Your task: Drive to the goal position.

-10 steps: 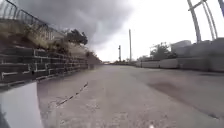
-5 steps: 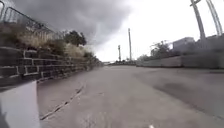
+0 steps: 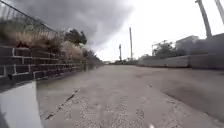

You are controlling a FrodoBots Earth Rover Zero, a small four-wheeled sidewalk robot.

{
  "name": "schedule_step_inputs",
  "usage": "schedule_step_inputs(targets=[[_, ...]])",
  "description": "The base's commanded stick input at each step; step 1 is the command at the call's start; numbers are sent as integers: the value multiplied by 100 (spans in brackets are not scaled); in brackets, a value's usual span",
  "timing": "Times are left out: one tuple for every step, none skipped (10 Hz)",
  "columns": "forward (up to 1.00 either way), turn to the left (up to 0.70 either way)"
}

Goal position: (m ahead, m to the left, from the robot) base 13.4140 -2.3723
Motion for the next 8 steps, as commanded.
schedule_step_inputs(targets=[[85,0],[85,0],[85,0],[85,0],[85,0],[85,0],[85,0],[85,0]])
